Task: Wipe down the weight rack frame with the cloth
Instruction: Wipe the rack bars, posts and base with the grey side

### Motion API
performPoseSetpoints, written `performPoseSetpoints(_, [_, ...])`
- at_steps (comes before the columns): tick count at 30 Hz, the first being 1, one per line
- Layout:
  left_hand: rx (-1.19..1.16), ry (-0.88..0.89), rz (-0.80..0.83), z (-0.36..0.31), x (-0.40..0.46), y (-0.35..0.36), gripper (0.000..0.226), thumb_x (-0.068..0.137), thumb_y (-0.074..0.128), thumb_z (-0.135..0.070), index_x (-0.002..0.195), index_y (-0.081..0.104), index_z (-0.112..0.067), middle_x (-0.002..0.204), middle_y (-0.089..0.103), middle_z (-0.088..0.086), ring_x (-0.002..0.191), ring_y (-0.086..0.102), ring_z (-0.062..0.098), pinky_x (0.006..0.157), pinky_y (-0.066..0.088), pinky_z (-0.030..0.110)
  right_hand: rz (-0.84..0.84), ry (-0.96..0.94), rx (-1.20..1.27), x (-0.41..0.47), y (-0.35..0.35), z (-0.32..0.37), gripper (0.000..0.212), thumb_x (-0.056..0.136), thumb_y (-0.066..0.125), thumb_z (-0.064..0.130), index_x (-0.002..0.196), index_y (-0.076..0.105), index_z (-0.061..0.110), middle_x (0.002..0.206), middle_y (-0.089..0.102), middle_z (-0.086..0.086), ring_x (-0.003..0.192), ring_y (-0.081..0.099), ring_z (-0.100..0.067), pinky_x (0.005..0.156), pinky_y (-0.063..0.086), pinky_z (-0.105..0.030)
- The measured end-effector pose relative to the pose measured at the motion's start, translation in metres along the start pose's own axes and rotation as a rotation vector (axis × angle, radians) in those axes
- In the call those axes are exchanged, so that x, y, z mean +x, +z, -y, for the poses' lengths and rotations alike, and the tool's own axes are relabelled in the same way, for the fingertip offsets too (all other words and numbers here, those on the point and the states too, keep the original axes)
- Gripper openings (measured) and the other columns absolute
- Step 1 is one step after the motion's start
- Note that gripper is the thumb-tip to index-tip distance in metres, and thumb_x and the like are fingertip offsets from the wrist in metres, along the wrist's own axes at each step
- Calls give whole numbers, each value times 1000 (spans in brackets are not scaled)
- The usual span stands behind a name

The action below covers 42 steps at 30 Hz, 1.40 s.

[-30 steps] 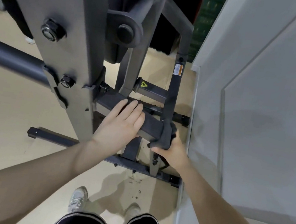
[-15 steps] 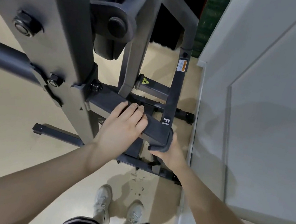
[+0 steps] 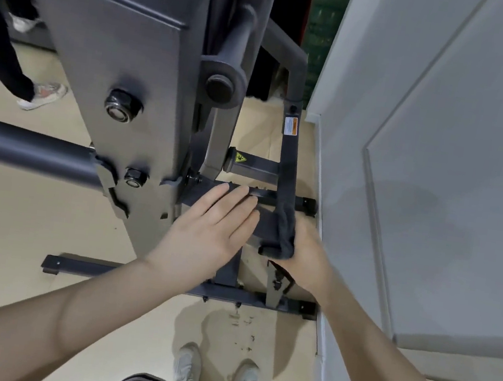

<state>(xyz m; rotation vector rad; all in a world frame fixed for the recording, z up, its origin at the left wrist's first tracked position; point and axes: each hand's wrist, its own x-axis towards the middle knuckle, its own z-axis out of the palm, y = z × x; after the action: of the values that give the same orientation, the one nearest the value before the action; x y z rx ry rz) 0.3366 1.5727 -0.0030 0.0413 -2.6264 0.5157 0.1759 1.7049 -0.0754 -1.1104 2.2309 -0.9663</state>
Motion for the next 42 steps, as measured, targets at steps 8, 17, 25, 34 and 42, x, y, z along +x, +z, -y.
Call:
performPoseSetpoints(8, [218, 2, -41, 35, -12, -7, 38, 96, 32, -6, 103, 69, -11, 117, 65, 6, 127, 39, 24, 113, 6, 43, -88, -381, -394, 37, 46, 89, 73, 77, 70, 38, 138, 37, 15, 132, 51, -3, 122, 46, -20, 109, 28, -33])
performPoseSetpoints(17, [105, 47, -32, 30, -29, 7, 43, 90, 24, 2, 106, 64, -5, 104, 66, 12, 119, 52, 31, 111, 12, 47, -131, -86, -330, 8, 2, 6, 82, 52, 73, 56, 118, 52, 14, 101, 59, 3, 93, 58, -21, 82, 46, -35])
performPoseSetpoints(25, [-49, 113, 36, -24, -18, 24, 53, 95, 6, 1, 122, 51, -3, 120, 62, 13, 113, 45, 29, 88, 31, 38, -69, 15, 123, -5, 7, -22, 76, 64, 88, 22, 125, 42, 26, 116, 55, 15, 111, 55, -1, 91, 45, -16])
performPoseSetpoints(34, [-337, 42, 84, -93, -34, 63, 27, 94, 34, -3, 112, 55, -7, 122, 53, 12, 112, 49, 28, 93, 40, 37, -27, 87, 293, -7, 24, -77, 80, 67, 84, 22, 126, 36, 47, 121, 51, 30, 119, 50, -3, 101, 44, -29])
performPoseSetpoints(42, [-1074, -911, 416, -123, -34, 102, 32, 96, 49, -26, 126, 49, -18, 115, 51, -10, 104, 54, 8, 86, 39, 17, -30, 27, 186, -10, 37, -103, 68, 67, 79, 38, 123, 41, 47, 124, 54, 5, 118, 50, -18, 99, 43, -43])
